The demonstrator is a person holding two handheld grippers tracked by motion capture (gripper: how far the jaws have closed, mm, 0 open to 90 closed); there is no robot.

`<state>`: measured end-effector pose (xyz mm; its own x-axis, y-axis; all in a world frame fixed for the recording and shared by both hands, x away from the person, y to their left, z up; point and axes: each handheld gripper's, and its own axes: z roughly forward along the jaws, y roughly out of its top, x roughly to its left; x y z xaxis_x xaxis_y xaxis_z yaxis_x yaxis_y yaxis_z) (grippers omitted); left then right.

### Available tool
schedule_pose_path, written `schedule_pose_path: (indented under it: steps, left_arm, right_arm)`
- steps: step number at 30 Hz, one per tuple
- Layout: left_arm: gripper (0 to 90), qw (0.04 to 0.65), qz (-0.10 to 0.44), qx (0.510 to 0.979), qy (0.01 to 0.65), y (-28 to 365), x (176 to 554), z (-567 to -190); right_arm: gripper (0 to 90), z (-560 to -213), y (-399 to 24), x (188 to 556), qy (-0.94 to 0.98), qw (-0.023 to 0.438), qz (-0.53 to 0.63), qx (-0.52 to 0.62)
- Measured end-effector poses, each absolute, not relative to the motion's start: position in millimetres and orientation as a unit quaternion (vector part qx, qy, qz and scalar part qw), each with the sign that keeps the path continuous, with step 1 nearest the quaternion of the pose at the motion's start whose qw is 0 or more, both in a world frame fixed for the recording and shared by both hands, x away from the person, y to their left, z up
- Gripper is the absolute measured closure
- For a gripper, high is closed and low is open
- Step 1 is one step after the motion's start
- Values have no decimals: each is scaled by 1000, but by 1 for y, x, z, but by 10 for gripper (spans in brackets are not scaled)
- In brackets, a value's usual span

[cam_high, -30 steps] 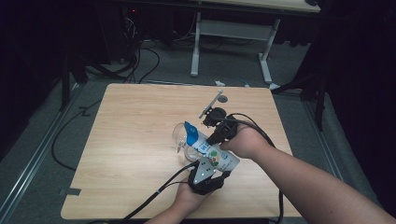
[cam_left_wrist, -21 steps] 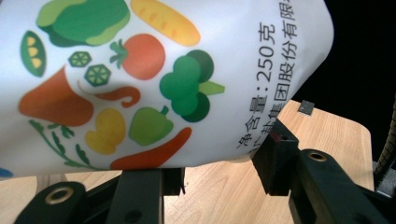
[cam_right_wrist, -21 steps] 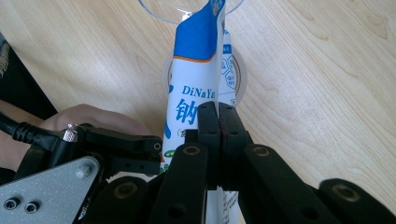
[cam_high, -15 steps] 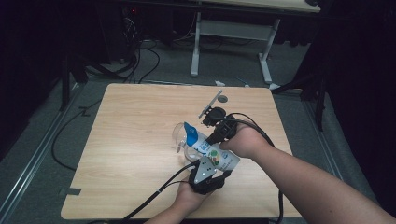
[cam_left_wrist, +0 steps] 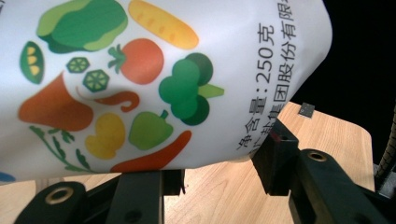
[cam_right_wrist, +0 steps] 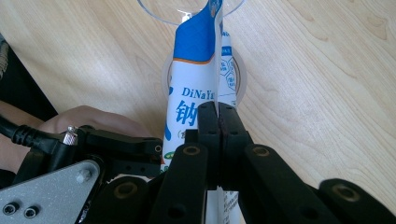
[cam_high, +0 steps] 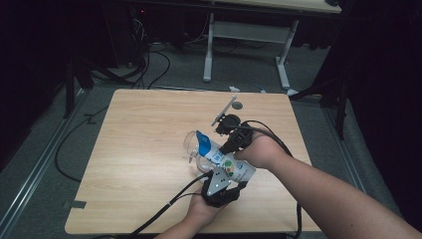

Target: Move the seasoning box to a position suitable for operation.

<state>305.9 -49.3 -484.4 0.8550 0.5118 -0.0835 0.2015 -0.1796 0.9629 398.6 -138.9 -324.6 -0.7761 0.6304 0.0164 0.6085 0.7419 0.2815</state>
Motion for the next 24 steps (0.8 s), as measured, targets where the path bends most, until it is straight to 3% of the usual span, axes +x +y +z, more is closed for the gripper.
schedule_pose_path:
  steps: [24]
  left_arm:
    - [593, 599, 131, 753, 239, -51, 307, -482]
  right_arm:
    - [897, -324, -136, 400, 934, 43, 137, 327]
